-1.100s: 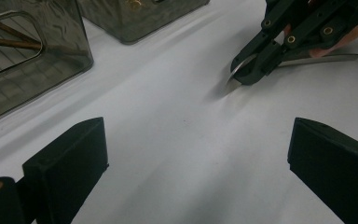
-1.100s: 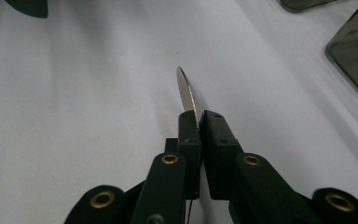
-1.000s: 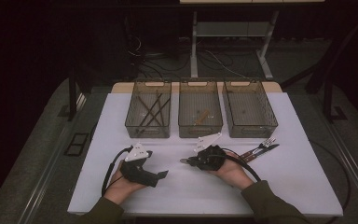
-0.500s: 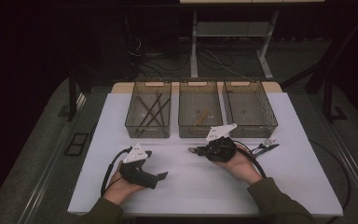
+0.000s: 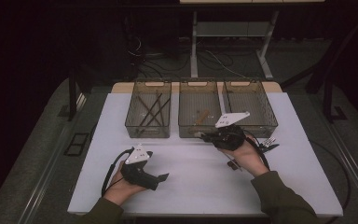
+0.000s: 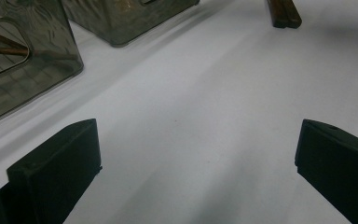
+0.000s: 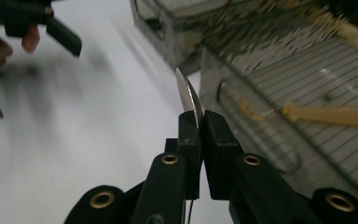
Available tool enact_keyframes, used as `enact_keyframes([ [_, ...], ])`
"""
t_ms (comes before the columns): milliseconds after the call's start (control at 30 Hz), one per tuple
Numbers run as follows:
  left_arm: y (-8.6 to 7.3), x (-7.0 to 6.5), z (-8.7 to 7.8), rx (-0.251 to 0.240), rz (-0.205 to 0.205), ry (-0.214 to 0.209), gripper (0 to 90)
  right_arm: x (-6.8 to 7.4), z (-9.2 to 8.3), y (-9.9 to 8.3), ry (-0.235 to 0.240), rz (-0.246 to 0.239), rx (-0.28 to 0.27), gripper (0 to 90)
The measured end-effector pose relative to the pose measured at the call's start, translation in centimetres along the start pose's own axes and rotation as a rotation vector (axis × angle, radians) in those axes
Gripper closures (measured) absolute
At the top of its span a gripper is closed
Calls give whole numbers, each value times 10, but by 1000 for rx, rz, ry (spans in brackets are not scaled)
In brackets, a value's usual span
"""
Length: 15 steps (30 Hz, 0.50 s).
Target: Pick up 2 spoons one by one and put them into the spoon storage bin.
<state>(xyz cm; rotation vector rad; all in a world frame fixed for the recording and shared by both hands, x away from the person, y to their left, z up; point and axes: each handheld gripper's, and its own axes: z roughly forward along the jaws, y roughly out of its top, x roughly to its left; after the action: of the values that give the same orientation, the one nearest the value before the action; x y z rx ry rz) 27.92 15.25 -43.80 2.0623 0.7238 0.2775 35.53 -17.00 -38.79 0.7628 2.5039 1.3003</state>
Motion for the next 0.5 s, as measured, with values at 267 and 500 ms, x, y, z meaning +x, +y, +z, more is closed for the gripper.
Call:
enact_keyframes([
  [267, 0, -1, 1, 7, 7, -4, 0, -13, -8, 23, -37, 24, -53, 850],
  [500, 0, -2, 2, 3, 1, -7, 0, -27, -8, 41, -64, 47, -75, 850],
])
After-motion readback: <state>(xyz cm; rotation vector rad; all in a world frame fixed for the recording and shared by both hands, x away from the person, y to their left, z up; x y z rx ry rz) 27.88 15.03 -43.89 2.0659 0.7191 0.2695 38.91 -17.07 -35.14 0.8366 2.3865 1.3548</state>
